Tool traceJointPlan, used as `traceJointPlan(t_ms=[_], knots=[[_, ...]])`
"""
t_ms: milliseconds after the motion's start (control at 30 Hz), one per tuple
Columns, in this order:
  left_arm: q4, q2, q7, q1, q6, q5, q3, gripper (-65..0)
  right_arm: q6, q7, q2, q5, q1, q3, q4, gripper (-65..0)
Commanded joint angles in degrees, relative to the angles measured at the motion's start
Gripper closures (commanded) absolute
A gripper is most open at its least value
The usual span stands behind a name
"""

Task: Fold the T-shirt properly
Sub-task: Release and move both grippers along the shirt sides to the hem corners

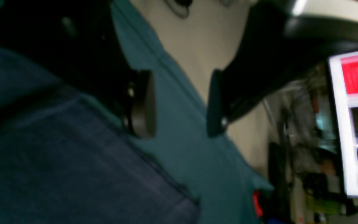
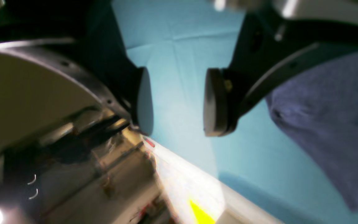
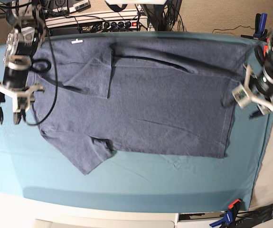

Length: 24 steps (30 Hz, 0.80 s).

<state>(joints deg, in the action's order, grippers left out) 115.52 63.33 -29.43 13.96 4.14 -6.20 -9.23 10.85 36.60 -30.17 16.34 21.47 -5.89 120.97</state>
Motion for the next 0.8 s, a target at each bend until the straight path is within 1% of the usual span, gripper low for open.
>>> traceJointPlan(t_ms=[0,100,133,200,267,400,500,567,667,767], knots=[[-1.14,0.04,1.05,-2.34,-0.55,-1.01,0.63,-28.9,0.96,-1.2,-0.79,-0.28,-2.01,-0.44,-2.16,-27.5],[-6.1,-3.28,1.55,-7.41,2.47,-6.19,0.63,-28.9,0.81,-2.51,-0.79,-4.66,-6.97,-0.42,-12.02,-27.5],[-7.65,-4.39,1.79,-9.07,3.72,-8.24,0.63,-28.9,0.11,-2.84,-0.79,-6.19,-8.72,-0.44,-15.21,-27.5],[-10.71,-6.54,2.05,-12.28,6.05,-11.89,0.63,-28.9,-2.47,-3.52,-0.79,-9.6,-12.46,-0.44,-21.03,-27.5],[-13.88,-8.57,2.05,-15.37,8.24,-15.06,0.63,-28.9,-5.01,-3.82,-0.81,-14.95,-16.37,-0.44,-26.12,-27.5],[-22.12,-12.26,1.73,-22.03,12.41,-22.1,0.63,-28.9,-11.65,-3.5,-0.79,-25.33,-25.27,-0.44,-35.52,-27.5],[-30.38,-15.5,0.22,-28.02,13.97,-26.51,0.63,-28.9,-16.09,-2.27,-0.76,-30.64,-32.37,-0.44,-42.75,-27.5],[-36.85,-17.88,-1.55,-32.59,14.21,-29.68,0.63,-29.0,-18.23,-1.33,-0.76,-32.83,-37.05,-0.44,-47.8,-27.5],[-47.32,-21.62,-4.59,-40.35,16.13,-34.05,0.63,-29.0,-20.9,0.2,-0.74,-34.58,-43.45,-0.44,-54.9,-27.5],[-58.53,-25.38,-6.62,-48.33,16.76,-36.41,0.63,-29.0,-22.73,1.44,-0.42,-34.88,-48.5,-0.44,-60.39,-27.5]])
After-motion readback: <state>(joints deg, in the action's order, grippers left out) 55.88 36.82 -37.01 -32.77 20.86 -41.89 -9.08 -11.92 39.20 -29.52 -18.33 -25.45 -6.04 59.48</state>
